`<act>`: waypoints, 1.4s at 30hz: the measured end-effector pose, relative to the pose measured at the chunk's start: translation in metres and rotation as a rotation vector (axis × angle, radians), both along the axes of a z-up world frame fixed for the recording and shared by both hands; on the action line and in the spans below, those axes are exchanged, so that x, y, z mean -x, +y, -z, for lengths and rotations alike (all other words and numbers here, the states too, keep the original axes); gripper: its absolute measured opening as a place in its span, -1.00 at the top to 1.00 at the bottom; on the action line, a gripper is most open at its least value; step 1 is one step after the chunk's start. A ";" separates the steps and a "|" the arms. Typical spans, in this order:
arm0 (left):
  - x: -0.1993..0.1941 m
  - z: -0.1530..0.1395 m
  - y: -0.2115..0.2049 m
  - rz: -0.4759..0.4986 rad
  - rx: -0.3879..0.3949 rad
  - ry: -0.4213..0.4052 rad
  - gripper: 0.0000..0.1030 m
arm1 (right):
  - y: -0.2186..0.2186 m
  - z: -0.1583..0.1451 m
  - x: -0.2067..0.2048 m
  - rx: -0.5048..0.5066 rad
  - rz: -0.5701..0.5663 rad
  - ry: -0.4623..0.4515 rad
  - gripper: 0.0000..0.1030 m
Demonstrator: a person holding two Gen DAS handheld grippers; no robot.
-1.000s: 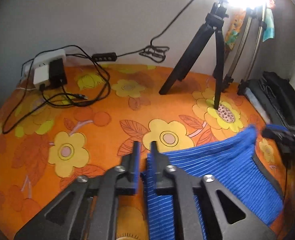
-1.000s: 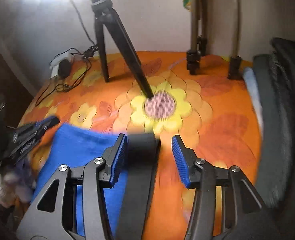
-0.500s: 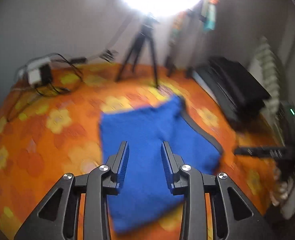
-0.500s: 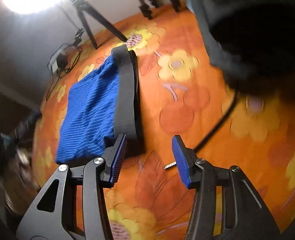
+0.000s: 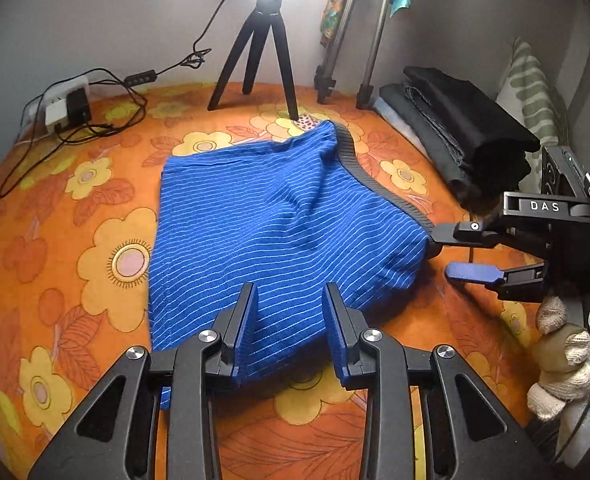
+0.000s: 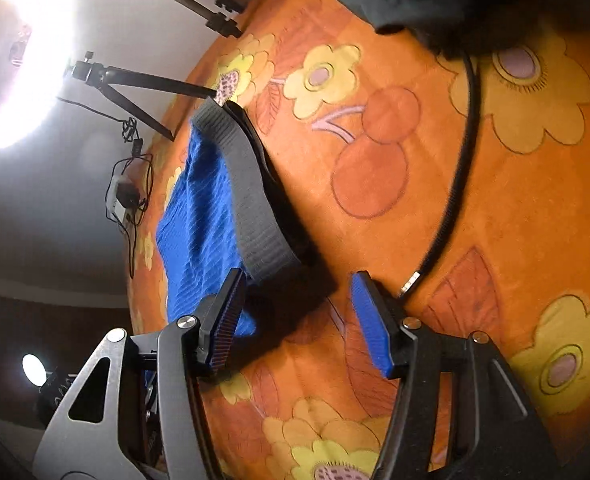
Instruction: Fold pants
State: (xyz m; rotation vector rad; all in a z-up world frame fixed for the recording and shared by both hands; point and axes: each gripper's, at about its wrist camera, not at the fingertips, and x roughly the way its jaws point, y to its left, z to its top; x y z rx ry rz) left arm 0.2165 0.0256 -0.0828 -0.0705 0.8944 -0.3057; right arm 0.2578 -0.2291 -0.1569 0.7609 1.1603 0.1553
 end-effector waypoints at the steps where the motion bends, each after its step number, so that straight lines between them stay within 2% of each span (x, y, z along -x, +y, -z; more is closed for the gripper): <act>1: 0.000 0.001 0.000 0.002 0.000 0.003 0.39 | 0.003 -0.001 -0.002 0.006 -0.003 -0.004 -0.12; 5: -0.005 0.006 -0.001 0.007 -0.008 0.013 0.39 | 0.008 0.003 -0.009 -0.038 -0.006 -0.002 -0.12; 10: -0.010 0.015 -0.002 0.017 -0.013 0.038 0.39 | 0.015 0.002 -0.017 -0.019 -0.014 -0.016 -0.11; 13: -0.011 0.020 -0.004 0.021 -0.023 0.046 0.39 | 0.013 0.004 -0.019 -0.014 -0.010 -0.017 0.22; 16: -0.011 0.021 -0.004 0.024 -0.027 0.045 0.39 | 0.014 -0.001 -0.020 -0.012 -0.034 -0.045 0.43; 17: -0.011 0.021 -0.004 0.024 -0.026 0.045 0.39 | 0.015 -0.007 -0.019 0.007 -0.042 -0.060 0.49; 19: -0.010 0.021 -0.004 0.028 -0.025 0.045 0.39 | 0.019 -0.027 -0.016 0.107 -0.060 -0.120 0.59; 20: -0.010 0.021 -0.004 0.033 -0.026 0.044 0.39 | 0.024 -0.039 -0.015 0.193 -0.081 -0.158 0.60; 22: -0.010 0.021 -0.006 0.038 -0.038 0.042 0.39 | 0.031 -0.046 -0.014 0.271 -0.112 -0.178 0.62; 28: -0.006 0.011 0.003 0.023 -0.012 0.036 0.39 | 0.027 -0.021 -0.016 0.268 -0.106 -0.096 0.62; 30: -0.005 0.007 0.010 0.013 -0.004 0.042 0.39 | 0.025 -0.018 -0.015 0.269 -0.107 -0.093 0.62; 32: -0.006 0.005 0.016 -0.002 0.012 0.055 0.23 | 0.024 -0.017 -0.014 0.264 -0.108 -0.091 0.62; 34: -0.006 0.007 0.021 -0.011 0.030 0.075 0.23 | 0.025 -0.017 -0.015 0.265 -0.108 -0.091 0.62; 42: -0.010 0.018 0.016 -0.029 0.000 0.125 0.23 | 0.027 -0.018 -0.014 0.274 -0.117 -0.098 0.62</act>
